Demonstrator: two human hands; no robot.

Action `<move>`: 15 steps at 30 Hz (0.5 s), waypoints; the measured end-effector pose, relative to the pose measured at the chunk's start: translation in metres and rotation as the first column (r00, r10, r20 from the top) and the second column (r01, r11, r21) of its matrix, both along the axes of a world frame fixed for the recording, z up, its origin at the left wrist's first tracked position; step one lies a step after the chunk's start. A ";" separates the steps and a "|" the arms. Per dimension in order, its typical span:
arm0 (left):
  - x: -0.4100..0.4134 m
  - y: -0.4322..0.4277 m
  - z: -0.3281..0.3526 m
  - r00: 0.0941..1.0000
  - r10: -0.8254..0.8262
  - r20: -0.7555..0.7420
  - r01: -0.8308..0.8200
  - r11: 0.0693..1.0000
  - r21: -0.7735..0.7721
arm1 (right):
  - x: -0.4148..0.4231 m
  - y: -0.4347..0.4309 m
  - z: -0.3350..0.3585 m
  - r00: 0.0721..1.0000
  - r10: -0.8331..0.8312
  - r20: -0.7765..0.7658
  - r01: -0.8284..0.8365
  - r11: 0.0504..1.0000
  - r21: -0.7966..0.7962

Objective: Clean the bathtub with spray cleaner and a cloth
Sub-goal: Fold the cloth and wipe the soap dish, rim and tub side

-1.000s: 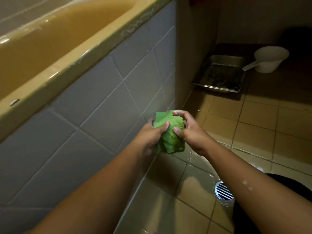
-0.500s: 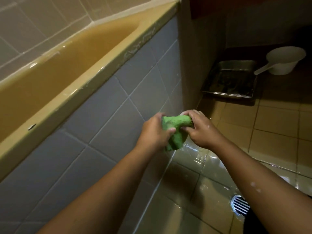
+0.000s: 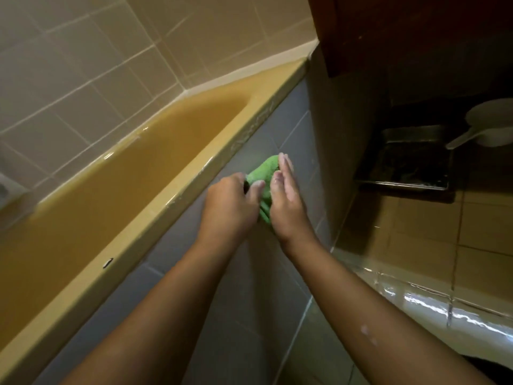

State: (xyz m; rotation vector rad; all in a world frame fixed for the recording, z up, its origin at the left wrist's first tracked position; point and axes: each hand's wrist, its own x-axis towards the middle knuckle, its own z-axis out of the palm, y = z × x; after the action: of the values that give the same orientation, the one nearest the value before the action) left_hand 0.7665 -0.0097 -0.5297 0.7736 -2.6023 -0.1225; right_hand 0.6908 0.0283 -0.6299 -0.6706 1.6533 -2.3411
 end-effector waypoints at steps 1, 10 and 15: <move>0.003 -0.004 0.009 0.998 -0.063 -0.021 0.061 0.995 -0.082 | 0.003 -0.010 0.004 0.998 -0.054 -0.027 0.055 0.997 0.044; -0.009 -0.054 0.079 0.903 -0.078 0.422 0.106 0.993 -0.044 | -0.011 -0.063 -0.009 0.861 -0.506 0.044 0.503 0.862 0.072; -0.011 -0.074 0.081 0.914 -0.237 0.329 0.163 0.958 0.237 | -0.002 -0.063 0.023 0.801 -0.522 -0.293 0.503 0.852 -0.144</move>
State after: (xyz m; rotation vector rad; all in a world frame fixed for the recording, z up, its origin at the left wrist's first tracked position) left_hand 0.7557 -0.0835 -0.4491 0.6395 -3.0502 -0.3461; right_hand 0.6888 -0.0346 -0.6073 -0.7176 2.1430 -2.7767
